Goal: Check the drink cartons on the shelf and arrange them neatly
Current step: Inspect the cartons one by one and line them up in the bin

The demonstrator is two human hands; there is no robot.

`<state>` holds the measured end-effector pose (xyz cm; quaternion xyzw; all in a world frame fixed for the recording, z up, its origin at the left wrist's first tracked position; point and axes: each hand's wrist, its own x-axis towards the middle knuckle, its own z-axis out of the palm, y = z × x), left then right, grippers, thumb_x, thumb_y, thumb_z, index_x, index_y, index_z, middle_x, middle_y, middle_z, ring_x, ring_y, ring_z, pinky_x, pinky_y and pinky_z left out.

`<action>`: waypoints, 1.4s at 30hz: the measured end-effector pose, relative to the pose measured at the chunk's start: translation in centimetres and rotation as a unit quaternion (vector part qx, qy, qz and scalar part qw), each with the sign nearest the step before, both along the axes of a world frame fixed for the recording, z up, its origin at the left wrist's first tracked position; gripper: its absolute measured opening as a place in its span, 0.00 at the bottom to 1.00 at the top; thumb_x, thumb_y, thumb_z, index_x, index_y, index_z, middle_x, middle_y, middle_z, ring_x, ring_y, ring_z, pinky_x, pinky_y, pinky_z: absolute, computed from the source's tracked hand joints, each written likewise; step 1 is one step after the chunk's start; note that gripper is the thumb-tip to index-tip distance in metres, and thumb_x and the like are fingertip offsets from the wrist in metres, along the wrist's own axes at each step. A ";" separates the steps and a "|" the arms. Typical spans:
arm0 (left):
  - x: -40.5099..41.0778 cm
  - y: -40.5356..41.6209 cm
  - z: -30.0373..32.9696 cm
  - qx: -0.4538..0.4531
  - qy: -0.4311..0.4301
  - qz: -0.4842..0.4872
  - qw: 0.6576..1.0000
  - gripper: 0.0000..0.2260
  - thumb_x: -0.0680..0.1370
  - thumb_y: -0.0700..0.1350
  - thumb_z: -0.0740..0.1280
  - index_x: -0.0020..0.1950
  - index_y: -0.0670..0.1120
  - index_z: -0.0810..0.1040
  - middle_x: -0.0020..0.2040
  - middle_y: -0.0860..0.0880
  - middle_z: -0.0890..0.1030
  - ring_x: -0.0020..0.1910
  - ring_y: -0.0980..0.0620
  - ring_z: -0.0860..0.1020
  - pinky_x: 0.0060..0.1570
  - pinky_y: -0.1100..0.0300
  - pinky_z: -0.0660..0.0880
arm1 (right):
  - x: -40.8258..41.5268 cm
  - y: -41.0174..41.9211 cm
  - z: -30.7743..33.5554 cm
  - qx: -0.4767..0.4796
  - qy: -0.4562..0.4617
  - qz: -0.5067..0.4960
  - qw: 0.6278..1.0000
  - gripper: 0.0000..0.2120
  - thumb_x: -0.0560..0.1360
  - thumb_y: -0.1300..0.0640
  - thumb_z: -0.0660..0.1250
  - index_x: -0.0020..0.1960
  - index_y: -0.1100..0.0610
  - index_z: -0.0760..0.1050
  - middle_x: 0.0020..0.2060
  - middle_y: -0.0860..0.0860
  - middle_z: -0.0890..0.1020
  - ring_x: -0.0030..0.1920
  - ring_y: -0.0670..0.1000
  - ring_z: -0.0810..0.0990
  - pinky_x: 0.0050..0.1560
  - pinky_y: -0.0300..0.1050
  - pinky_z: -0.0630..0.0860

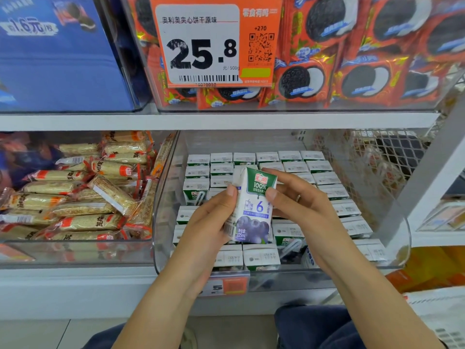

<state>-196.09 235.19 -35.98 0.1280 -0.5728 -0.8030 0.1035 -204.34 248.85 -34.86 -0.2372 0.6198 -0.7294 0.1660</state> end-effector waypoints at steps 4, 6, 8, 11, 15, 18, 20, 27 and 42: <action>-0.2 -0.2 0.0 0.002 -0.009 -0.019 1.000 0.26 0.70 0.58 0.63 0.61 0.43 0.79 0.51 0.43 0.84 0.46 0.47 0.83 0.44 0.57 0.78 | 0.1 0.1 0.0 0.014 0.009 -0.011 1.000 0.17 0.65 0.52 0.70 0.54 0.51 0.79 0.43 0.49 0.86 0.46 0.46 0.83 0.46 0.39 0.80; -0.2 -0.2 0.0 0.000 -0.024 -0.033 0.999 0.28 0.68 0.61 0.62 0.59 0.44 0.80 0.45 0.45 0.85 0.38 0.50 0.83 0.37 0.61 0.77 | 0.1 0.1 0.1 0.006 0.002 -0.015 1.000 0.16 0.64 0.52 0.71 0.52 0.52 0.79 0.42 0.50 0.86 0.44 0.46 0.83 0.43 0.36 0.78; -0.3 -0.3 -0.2 -0.035 -0.037 -0.035 0.998 0.26 0.68 0.64 0.61 0.55 0.48 0.83 0.40 0.47 0.85 0.37 0.49 0.82 0.40 0.58 0.77 | 0.2 0.0 0.0 -0.003 -0.018 -0.022 1.000 0.16 0.63 0.52 0.72 0.50 0.53 0.80 0.40 0.51 0.86 0.42 0.46 0.84 0.41 0.35 0.78; -0.3 -0.1 -0.3 -0.112 -0.044 -0.022 0.992 0.23 0.69 0.66 0.59 0.50 0.54 0.84 0.43 0.49 0.86 0.46 0.50 0.83 0.53 0.51 0.75 | 0.0 -0.2 -0.2 -0.018 -0.083 -0.037 0.996 0.15 0.60 0.52 0.73 0.46 0.54 0.80 0.39 0.55 0.86 0.40 0.50 0.84 0.38 0.37 0.78; 0.0 0.0 -0.1 -0.136 -0.014 -0.005 0.991 0.15 0.71 0.64 0.67 0.51 0.58 0.83 0.49 0.55 0.85 0.51 0.56 0.82 0.45 0.64 0.78 | -0.6 0.3 -0.1 -0.036 -0.197 -0.037 0.979 0.21 0.60 0.51 0.74 0.49 0.58 0.79 0.42 0.56 0.85 0.39 0.51 0.83 0.36 0.39 0.79; 0.4 -0.3 0.3 -0.153 0.026 -0.011 0.988 0.15 0.73 0.58 0.68 0.58 0.58 0.80 0.52 0.59 0.84 0.51 0.61 0.81 0.45 0.68 0.77 | -1.1 0.8 -0.2 -0.059 -0.252 -0.036 0.965 0.09 0.63 0.50 0.73 0.40 0.53 0.85 0.41 0.55 0.86 0.39 0.50 0.84 0.37 0.40 0.81; 0.5 -0.2 0.6 -0.161 0.049 -0.016 0.986 0.15 0.72 0.56 0.70 0.58 0.56 0.80 0.51 0.60 0.84 0.51 0.63 0.81 0.44 0.69 0.77 | -1.2 0.8 -0.2 -0.054 -0.256 -0.037 0.965 0.07 0.64 0.48 0.73 0.38 0.50 0.85 0.42 0.55 0.86 0.40 0.50 0.85 0.39 0.41 0.82; 0.5 -0.4 0.4 -0.159 0.061 0.021 0.985 0.11 0.70 0.58 0.66 0.50 0.59 0.82 0.49 0.58 0.85 0.47 0.61 0.82 0.40 0.69 0.77 | -1.2 0.5 -0.5 -0.039 -0.255 -0.040 0.965 0.18 0.64 0.48 0.74 0.49 0.57 0.81 0.44 0.57 0.85 0.40 0.52 0.85 0.37 0.41 0.81; 0.3 0.6 -0.8 -0.482 0.052 0.107 0.868 0.23 0.69 0.53 0.75 0.63 0.58 0.75 0.55 0.60 0.77 0.50 0.63 0.76 0.48 0.71 0.73 | -0.1 -0.1 -0.2 -0.015 -0.127 -0.087 0.988 0.16 0.62 0.52 0.74 0.46 0.56 0.74 0.40 0.56 0.83 0.35 0.50 0.83 0.37 0.39 0.79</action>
